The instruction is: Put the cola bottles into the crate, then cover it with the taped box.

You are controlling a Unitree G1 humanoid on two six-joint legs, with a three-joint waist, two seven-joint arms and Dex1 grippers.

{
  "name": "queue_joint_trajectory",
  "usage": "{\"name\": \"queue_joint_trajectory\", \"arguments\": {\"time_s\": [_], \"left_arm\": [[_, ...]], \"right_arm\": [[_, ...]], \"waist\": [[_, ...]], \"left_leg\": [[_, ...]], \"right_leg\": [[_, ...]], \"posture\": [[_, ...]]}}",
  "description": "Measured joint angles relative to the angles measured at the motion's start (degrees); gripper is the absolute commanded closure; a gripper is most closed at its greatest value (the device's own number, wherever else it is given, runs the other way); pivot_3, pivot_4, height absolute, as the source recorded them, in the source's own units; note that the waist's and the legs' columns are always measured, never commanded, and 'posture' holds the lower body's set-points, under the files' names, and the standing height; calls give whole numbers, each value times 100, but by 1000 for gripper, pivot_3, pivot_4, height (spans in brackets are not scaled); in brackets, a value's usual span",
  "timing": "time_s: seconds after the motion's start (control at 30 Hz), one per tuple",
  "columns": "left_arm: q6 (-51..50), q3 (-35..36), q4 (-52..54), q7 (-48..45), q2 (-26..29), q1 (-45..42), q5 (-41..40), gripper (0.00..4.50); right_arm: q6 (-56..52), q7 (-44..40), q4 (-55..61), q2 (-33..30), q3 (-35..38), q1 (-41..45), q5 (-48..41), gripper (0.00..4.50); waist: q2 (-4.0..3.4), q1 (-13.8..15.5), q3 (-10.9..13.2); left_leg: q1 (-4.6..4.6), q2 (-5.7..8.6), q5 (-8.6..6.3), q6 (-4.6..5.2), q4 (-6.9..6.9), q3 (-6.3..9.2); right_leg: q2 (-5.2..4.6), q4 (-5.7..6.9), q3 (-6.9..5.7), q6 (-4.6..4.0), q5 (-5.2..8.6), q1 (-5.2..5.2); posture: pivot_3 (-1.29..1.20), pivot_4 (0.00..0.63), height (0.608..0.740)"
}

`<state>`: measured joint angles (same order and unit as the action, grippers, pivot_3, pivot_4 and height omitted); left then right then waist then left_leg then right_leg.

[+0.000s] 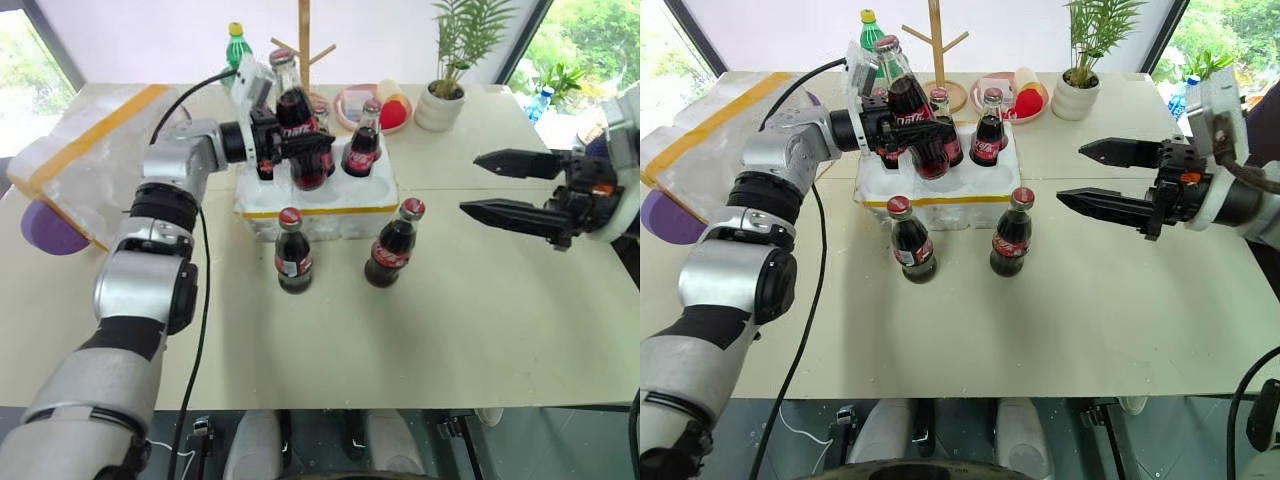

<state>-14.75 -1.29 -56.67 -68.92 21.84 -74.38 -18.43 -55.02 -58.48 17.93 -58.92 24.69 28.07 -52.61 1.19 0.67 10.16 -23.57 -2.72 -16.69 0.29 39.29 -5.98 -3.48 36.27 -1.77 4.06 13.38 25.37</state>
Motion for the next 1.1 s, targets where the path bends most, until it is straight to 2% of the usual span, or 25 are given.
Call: {"name": "queue_joint_trajectory", "arguments": {"time_s": [0.23, 0.43, 0.5, 0.53, 0.57, 0.8, 0.97, 1.1], "left_arm": [[112, 6, -266, -194, -380, -30, 227, 1626], [1011, -431, -362, -49, -495, 157, 996, 1626], [1323, -579, -414, 43, -504, 342, 1236, 603], [1433, -634, -420, 40, -495, 385, 1328, 205], [1541, -640, -416, 35, -483, 386, 1394, 27], [1577, -529, -366, -121, -224, 470, 1409, 27], [708, 0, 610, -510, 449, 681, 870, 27], [-333, 255, 2391, -967, 1421, 1420, 362, 27]], "right_arm": [[-32, 276, 40, -10, 74, -64, -127, 0], [22, 345, 28, -10, 21, -65, -151, 0], [81, 318, 19, -11, -32, -65, -133, 0], [97, 293, 3, -16, -65, -65, -103, 0], [137, 261, -33, -27, -120, -65, -58, 0], [432, -39, -329, -118, -496, 53, 207, 0], [543, -206, -494, -141, -679, 252, 335, 0], [582, -350, -681, -171, -854, 449, 450, 0]], "waist": [[0, 16, 0], [-2, -8, -1], [0, -13, 0], [0, -16, 0], [0, -12, 0], [-3, -4, -2], [-3, -51, -2], [-6, -127, -4]], "left_leg": [[-1, 1, -3, 5, 6, 2], [1, -1, -4, 7, 6, 1], [1, -3, -4, 7, 6, 2], [2, -4, -4, 8, 6, 1], [2, -3, -4, 8, 6, 1], [6, -2, -4, 7, 15, 1], [6, -7, -4, 8, 18, 7], [8, -10, -3, 7, 18, 14]], "right_leg": [[-2, 3, 0, 2, -1, -2], [1, 3, 1, 1, -1, -1], [3, 4, 1, 1, -1, 0], [3, 5, 2, 1, -1, 0], [3, 6, 2, 1, -1, 0], [-1, 15, 4, 1, -1, -4], [2, 23, 5, 1, -1, -1], [-2, 27, 8, 1, 0, -2]], "posture": [[0, 150, 740], [0, 150, 740], [0, 150, 740], [0, 150, 740], [0, 150, 740], [0, 150, 740], [0, 150, 740], [0, 150, 740]]}}
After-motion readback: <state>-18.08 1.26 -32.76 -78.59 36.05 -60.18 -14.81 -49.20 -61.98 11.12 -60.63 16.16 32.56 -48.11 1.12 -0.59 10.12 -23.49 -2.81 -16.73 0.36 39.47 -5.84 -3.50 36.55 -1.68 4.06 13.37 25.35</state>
